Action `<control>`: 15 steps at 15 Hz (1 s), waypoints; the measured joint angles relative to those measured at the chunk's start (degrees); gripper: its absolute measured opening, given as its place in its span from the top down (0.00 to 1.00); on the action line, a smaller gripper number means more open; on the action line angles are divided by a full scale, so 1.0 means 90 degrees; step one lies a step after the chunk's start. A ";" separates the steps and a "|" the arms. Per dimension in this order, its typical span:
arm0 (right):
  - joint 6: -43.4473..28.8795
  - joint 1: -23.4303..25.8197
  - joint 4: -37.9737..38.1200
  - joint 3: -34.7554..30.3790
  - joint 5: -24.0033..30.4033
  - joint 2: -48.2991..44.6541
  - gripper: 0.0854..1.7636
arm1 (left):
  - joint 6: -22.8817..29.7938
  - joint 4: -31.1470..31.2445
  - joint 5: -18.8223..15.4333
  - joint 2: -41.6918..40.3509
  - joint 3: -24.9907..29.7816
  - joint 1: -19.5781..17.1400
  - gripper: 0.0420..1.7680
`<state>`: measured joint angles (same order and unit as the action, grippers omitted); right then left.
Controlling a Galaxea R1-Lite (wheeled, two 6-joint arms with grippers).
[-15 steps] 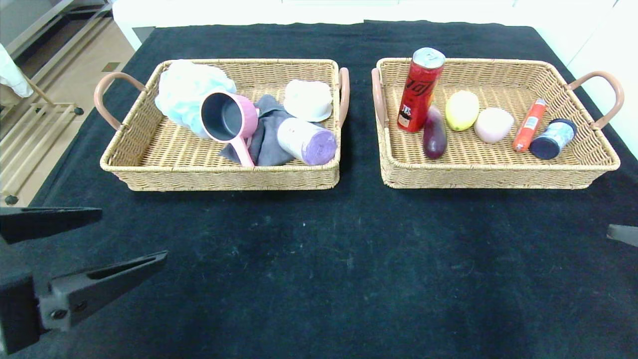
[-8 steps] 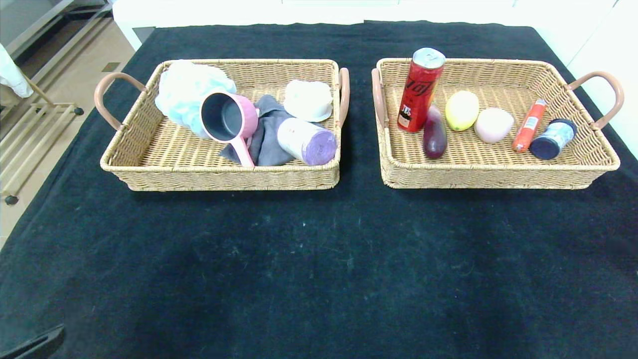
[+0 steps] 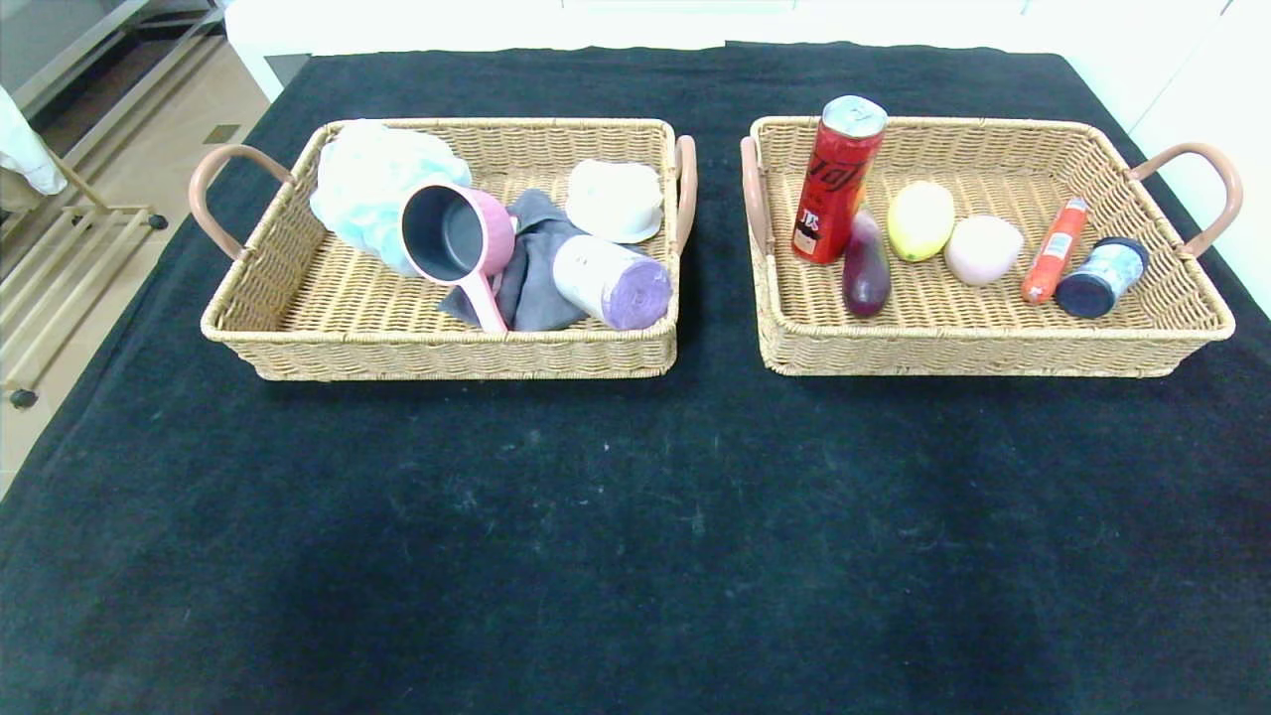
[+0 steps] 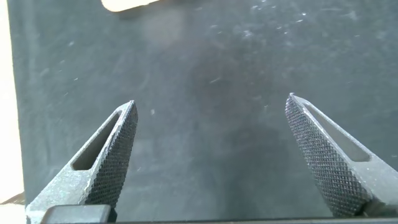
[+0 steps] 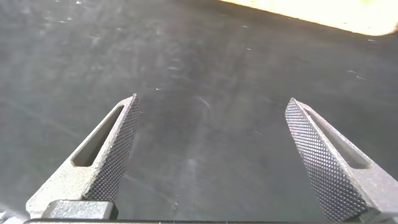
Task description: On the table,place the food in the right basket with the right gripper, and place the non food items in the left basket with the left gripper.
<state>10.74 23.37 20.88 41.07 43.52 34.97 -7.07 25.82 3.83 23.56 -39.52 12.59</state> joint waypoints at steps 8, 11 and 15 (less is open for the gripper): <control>-0.0903 -0.2416 0.0022 -0.0459 -0.0796 -0.1532 0.55 | 0.0037 0.0539 -0.0226 -0.0794 0.0252 -0.0187 0.03; -0.0918 -0.2621 -0.0008 -0.0570 -0.1799 -0.2067 0.98 | 0.0061 0.0500 -0.0163 -0.0843 0.0245 -0.0218 0.03; -0.0843 -0.2648 -0.0005 -0.0597 -0.2846 -0.2549 0.98 | 0.0057 0.0454 -0.0145 -0.0849 0.0024 -0.0612 0.03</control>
<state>3.16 -0.46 20.83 35.69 17.91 12.03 -6.56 29.90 2.52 15.92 -39.30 7.08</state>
